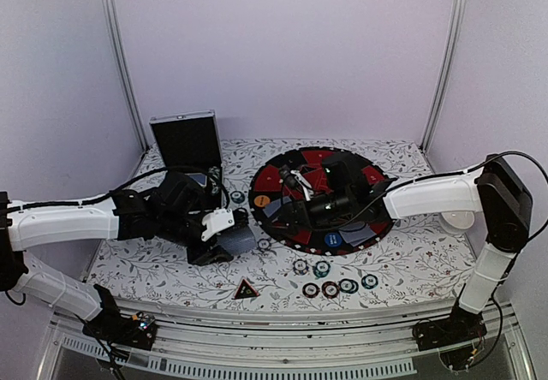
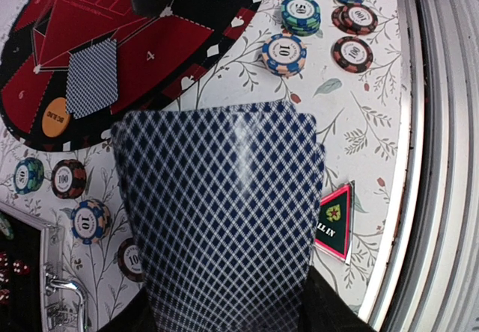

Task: Distribute texas hold em gaming equipment
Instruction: Pick up the poker card from the face-down deck piles.

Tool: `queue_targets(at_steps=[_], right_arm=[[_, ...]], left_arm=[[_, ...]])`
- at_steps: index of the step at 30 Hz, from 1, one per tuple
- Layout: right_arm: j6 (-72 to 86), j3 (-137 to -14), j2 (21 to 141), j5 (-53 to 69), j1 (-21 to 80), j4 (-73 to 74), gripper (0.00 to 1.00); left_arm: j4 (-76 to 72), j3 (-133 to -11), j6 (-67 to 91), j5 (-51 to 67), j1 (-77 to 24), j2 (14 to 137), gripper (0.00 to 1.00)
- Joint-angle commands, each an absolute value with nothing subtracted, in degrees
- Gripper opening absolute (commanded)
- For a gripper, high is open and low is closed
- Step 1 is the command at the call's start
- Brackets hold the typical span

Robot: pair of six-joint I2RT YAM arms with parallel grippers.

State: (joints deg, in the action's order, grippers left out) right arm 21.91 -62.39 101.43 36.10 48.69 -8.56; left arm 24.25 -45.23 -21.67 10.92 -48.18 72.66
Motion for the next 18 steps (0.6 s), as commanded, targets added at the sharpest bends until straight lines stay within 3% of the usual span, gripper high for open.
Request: queue_targets(at_steps=[1, 18], right_arm=[[22.9, -61.3, 99.8, 36.1, 49.5, -11.4, 0.99], [21.9, -72.9, 112.3, 31.4, 53.9, -11.1, 1.0]], left_arm=[[22.6, -45.1, -21.6, 11.2, -47.3, 72.0, 0.51], [22.0, -44.8, -21.4, 11.6, -47.0, 70.7, 0.51]])
